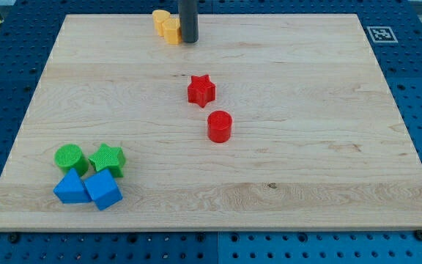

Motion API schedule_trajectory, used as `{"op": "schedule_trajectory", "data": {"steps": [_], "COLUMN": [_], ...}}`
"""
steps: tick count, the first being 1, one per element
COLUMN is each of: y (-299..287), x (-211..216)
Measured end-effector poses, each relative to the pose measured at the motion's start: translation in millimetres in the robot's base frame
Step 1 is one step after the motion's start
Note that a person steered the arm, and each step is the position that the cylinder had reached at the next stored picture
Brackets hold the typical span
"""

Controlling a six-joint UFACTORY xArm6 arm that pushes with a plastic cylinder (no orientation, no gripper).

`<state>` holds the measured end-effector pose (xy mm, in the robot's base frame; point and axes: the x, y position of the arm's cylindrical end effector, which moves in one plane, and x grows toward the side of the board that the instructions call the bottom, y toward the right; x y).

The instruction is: Move the red star to the top center

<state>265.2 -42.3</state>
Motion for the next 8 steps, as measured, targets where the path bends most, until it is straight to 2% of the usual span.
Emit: {"op": "schedule_trajectory", "data": {"steps": [2,4,5,6,7,8], "y": [-16.0,-122.9,-123.0,-117.8,-72.4,2.7], "x": [44.1,43.1,73.9,111.5,144.9,143.4]}}
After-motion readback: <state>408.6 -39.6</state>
